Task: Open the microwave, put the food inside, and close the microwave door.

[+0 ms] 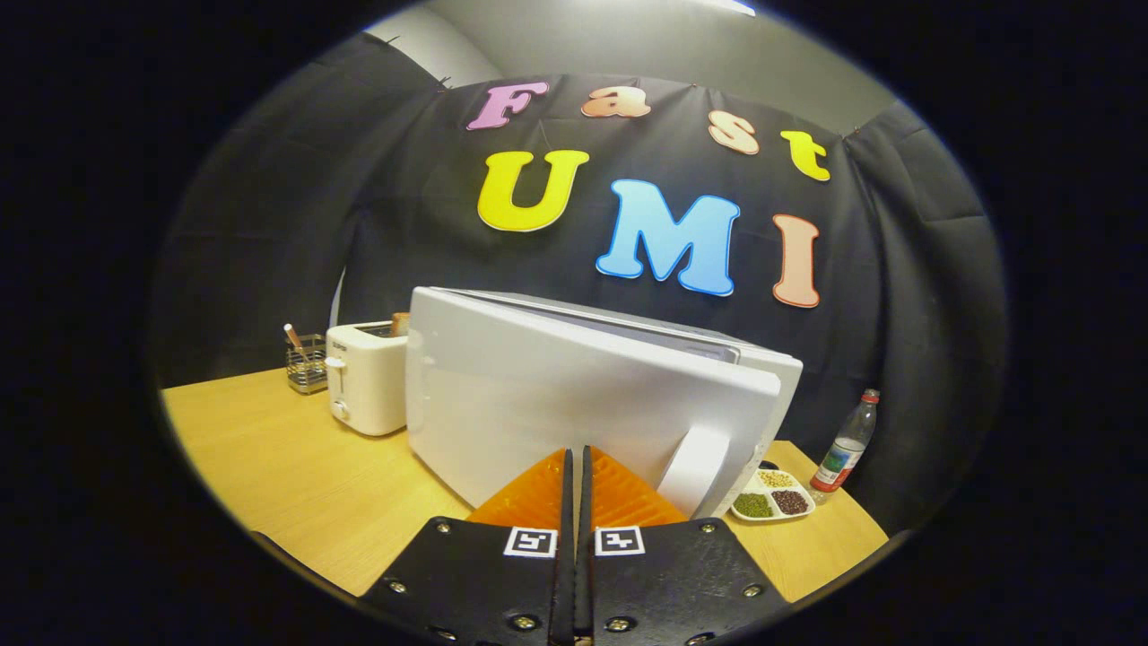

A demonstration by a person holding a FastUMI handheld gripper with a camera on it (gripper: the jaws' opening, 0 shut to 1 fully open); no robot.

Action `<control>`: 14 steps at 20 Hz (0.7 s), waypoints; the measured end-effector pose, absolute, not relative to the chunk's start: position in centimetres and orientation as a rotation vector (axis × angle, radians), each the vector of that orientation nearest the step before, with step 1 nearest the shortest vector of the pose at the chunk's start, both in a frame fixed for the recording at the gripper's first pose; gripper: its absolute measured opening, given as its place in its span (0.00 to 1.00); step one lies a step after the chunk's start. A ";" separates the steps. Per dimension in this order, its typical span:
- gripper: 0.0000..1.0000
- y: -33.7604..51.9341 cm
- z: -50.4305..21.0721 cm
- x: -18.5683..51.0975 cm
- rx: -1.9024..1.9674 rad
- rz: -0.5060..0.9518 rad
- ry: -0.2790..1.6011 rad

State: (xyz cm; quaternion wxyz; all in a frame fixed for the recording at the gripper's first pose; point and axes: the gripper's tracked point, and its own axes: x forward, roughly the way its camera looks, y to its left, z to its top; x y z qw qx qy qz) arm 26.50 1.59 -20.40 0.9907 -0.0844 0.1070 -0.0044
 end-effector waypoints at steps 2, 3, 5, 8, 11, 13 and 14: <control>0.01 0.8 -20.5 28.5 -0.162 -0.029 0.209; 0.01 0.4 -20.9 29.2 -0.166 -0.044 0.216; 0.01 -0.3 -21.0 30.8 -0.197 -0.063 0.211; 0.01 -1.3 -21.2 33.1 -0.223 -0.097 0.208; 0.01 -2.1 -21.6 35.3 -0.233 -0.138 0.220; 0.03 -1.8 -21.5 36.3 -0.263 -0.135 0.201; 0.04 -1.2 -20.4 34.8 -0.257 -0.133 0.182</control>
